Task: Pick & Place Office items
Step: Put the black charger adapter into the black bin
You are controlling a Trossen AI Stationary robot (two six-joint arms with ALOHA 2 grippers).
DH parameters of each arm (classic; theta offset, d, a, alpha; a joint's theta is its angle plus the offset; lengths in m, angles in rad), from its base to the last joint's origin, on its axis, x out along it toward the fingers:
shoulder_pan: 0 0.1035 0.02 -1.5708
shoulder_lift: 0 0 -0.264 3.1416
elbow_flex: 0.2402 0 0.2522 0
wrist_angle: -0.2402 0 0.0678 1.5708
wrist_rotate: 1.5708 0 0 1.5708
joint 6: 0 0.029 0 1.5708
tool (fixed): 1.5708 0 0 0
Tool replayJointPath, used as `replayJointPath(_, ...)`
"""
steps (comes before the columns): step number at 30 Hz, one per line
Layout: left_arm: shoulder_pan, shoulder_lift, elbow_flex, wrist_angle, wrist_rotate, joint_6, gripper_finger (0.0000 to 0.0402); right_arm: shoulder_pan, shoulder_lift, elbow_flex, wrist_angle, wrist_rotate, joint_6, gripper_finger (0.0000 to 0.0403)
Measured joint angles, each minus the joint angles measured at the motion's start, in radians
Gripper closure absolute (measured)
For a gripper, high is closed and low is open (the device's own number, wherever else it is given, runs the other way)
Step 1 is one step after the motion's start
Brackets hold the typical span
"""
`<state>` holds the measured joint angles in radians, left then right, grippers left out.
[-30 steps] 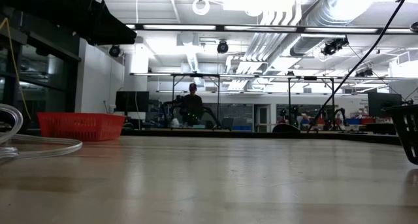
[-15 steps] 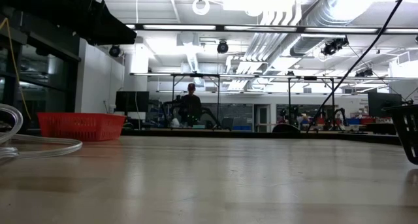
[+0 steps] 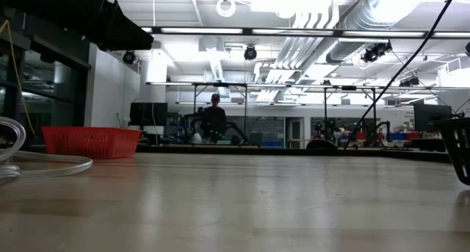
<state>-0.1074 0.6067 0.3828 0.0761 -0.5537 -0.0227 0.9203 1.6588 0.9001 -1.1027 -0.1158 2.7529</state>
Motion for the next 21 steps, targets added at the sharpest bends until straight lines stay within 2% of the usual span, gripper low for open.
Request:
replayJointPath(13,0.0,0.0,0.0,0.0,0.0,0.0,0.0175,-0.013,0.0,0.0,-0.005,-0.024,-0.004,0.0218)
replayJointPath(21,0.0,0.0,0.0,0.0,0.0,0.0,0.0175,-0.013,0.0,0.0,-0.007,-0.024,-0.005,0.027)
